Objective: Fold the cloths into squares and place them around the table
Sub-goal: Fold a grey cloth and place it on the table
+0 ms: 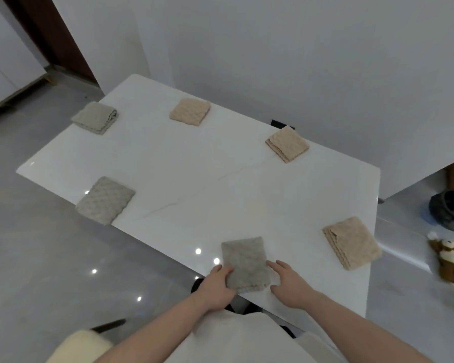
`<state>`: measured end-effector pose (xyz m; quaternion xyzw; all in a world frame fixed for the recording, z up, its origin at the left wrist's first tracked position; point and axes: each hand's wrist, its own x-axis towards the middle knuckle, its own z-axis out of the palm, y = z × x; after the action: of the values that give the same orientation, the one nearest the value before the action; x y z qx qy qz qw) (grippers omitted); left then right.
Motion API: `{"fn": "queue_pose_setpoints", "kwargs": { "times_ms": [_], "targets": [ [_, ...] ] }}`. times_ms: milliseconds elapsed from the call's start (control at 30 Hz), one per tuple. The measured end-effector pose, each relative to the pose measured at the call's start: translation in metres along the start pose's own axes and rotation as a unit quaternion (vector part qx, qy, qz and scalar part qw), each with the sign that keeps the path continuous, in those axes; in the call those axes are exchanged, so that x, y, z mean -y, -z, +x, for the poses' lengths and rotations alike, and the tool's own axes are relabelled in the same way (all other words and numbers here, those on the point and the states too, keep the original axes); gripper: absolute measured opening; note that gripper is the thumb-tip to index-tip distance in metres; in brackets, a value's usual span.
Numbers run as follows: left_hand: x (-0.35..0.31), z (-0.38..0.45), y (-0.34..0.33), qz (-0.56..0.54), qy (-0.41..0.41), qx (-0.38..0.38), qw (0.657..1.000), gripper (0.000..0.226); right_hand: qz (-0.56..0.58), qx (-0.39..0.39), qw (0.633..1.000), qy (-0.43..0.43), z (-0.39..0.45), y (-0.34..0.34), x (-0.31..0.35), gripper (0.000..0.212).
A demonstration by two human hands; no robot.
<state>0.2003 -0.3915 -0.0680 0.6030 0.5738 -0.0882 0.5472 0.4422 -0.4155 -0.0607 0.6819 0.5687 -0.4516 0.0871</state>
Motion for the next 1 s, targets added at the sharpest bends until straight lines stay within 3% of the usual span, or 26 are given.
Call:
{"fn": "queue_pose_setpoints", "kwargs": {
  "times_ms": [100,267,500,567,833,1000],
  "targets": [
    [-0.002,-0.005,0.007,0.01,-0.006,0.012,1.0,0.091,0.03,0.013,0.999,-0.004,0.006,-0.002,0.007,0.074],
    [-0.002,0.003,0.023,0.057,-0.004,0.056,0.997,0.062,0.077,0.025,0.997,-0.013,0.011,-0.009,0.02,0.073],
    [-0.005,0.019,0.045,0.079,-0.02,0.121,0.989,0.061,0.155,0.013,0.988,-0.023,-0.001,-0.04,0.033,0.066],
    [-0.002,0.023,0.049,0.101,-0.031,0.127,0.986,0.061,0.172,0.019,0.984,-0.053,-0.005,-0.049,0.036,0.074],
    [0.018,0.032,0.056,0.147,-0.092,0.097,0.98,0.066,0.146,-0.166,0.972,-0.085,-0.009,-0.074,0.039,0.071],
    [0.036,0.028,0.065,0.158,-0.099,0.086,0.979,0.063,0.073,-0.154,0.983,-0.064,0.007,-0.064,0.053,0.083]
  ]
}}
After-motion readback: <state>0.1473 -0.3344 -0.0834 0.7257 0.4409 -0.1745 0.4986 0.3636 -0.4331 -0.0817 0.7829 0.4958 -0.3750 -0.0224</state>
